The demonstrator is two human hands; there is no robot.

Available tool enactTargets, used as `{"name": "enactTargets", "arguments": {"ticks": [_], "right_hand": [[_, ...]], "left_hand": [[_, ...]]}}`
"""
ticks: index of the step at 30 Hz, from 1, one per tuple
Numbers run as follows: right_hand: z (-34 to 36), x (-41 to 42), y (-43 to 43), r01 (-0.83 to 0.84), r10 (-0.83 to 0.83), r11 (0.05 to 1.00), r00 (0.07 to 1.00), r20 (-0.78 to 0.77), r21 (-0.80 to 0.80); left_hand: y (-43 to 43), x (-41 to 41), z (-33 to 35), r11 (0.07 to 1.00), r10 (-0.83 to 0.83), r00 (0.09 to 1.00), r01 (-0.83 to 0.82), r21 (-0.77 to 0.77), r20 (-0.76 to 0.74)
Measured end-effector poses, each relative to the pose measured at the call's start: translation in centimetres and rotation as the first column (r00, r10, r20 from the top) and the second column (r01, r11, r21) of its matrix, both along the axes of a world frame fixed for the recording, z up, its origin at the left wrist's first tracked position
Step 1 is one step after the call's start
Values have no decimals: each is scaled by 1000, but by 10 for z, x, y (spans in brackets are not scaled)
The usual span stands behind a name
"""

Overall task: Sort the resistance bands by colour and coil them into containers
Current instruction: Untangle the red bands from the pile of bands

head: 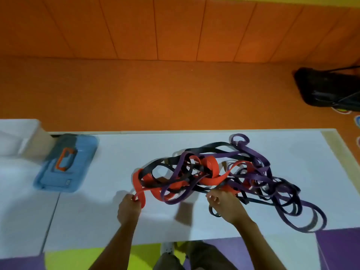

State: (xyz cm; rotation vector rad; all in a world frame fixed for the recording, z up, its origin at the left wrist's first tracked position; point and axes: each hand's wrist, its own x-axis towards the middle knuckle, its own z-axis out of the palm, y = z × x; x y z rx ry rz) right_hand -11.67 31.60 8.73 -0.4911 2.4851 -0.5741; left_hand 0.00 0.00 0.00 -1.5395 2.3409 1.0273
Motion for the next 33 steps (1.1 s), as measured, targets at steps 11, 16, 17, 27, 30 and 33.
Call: {"name": "enactTargets", "arguments": {"ticks": [11,16,17,27,30,33], "right_hand": [[-15,-52,-13,-74,90,993,980,179,-92],[-28,-64,-19,-69,102,989,960,259,-133],[-30,-66,-21,-56,95,987,961,259,-151],[-49,-86,-20,71,-65,986,997,48,-149],[-52,-85,-16,68,-65,996,995,70,-50],[-55,-80,-15,-11,0,996,993,119,88]], "left_hand": [[19,-29,63,997,81,878,-75,32,-473],[20,-34,91,841,-520,781,396,-370,-347],[19,-33,96,805,-570,759,438,-401,-314],[15,14,92,675,-545,833,505,-538,99],[20,16,90,678,-409,889,448,-582,208],[24,10,82,774,-355,895,444,-452,270]]}}
